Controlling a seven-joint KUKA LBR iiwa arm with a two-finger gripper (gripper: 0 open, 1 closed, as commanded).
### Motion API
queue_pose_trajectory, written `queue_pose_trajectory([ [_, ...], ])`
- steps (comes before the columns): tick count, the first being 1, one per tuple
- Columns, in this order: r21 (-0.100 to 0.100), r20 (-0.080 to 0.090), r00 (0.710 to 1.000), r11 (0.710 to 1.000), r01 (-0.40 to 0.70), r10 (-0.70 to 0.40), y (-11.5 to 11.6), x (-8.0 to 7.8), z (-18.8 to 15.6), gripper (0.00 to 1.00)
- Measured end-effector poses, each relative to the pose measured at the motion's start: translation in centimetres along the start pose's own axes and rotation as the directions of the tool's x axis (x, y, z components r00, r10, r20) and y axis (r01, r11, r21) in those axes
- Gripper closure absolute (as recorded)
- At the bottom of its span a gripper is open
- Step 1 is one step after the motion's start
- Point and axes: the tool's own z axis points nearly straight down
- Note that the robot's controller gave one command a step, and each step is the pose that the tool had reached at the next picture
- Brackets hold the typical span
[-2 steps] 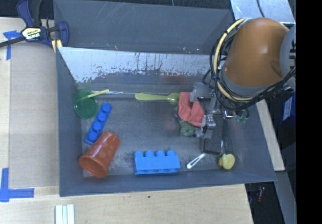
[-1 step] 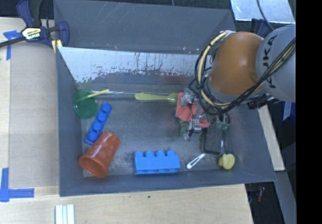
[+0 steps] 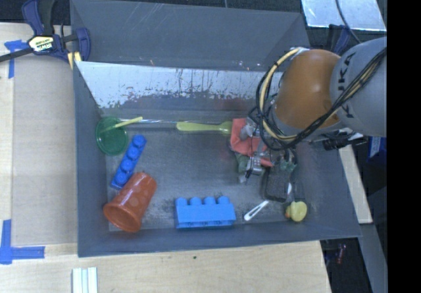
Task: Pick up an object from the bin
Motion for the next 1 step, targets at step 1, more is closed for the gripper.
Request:
queue_pose_trajectory([
  [1,-0.002,0.012,0.971,0.971,0.239,-0.239,-1.15,-1.92,2.05,1.00],
])
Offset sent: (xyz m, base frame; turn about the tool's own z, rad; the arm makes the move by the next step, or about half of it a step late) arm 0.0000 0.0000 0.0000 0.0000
